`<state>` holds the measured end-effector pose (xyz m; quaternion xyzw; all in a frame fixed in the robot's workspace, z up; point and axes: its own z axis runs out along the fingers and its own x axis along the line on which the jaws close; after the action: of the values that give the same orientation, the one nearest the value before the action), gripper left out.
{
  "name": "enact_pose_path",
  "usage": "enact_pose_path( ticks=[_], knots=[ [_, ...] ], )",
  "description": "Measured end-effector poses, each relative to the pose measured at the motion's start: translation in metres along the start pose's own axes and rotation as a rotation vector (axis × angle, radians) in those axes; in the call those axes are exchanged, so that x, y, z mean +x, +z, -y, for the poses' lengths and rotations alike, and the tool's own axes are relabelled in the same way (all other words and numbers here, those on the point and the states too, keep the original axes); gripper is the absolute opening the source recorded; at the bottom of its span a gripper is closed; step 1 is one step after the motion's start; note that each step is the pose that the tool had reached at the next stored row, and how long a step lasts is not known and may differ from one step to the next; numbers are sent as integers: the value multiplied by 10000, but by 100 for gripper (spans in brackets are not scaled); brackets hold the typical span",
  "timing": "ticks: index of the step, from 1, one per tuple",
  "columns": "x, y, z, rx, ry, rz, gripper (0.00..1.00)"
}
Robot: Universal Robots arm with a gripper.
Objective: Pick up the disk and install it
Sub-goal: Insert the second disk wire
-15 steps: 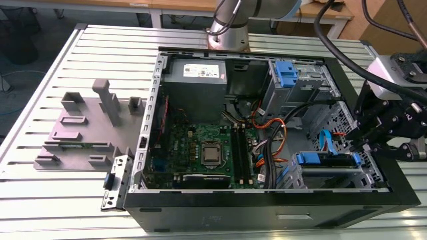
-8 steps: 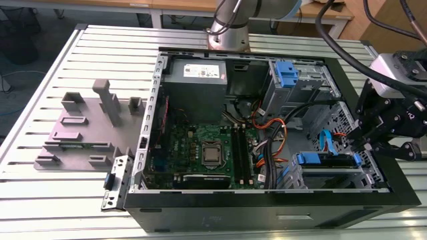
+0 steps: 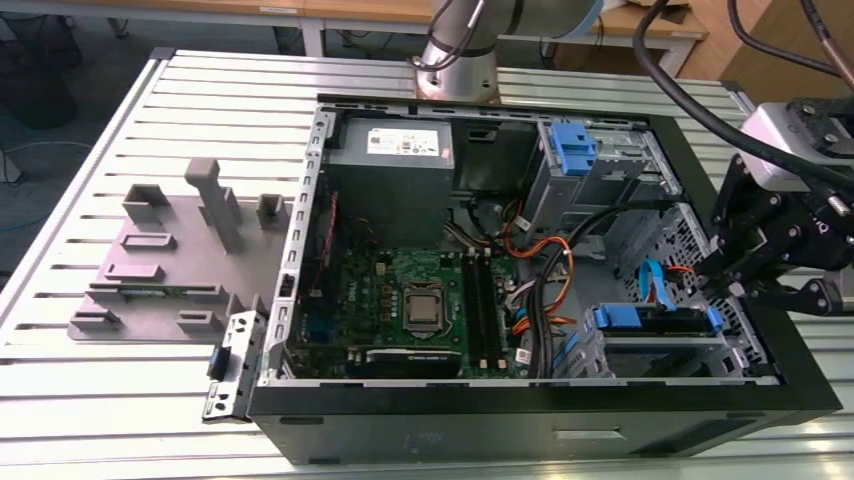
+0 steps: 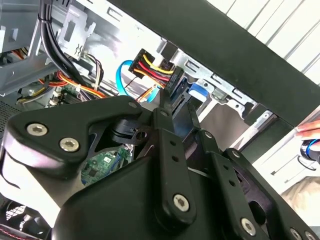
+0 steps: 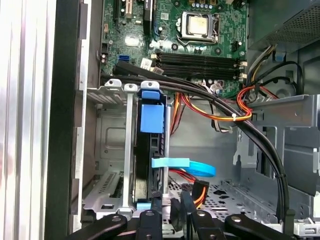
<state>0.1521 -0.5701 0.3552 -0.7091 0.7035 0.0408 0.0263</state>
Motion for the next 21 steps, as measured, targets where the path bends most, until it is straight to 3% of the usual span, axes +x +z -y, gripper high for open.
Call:
enact_pose_path(
  ticks=[8, 15, 21],
  knots=[
    [-12, 29, 146, 0, 0, 2, 29],
    [-14, 95, 155, 0, 1, -5, 29],
    [-13, 101, 155, 1, 1, -4, 29]
  ],
)
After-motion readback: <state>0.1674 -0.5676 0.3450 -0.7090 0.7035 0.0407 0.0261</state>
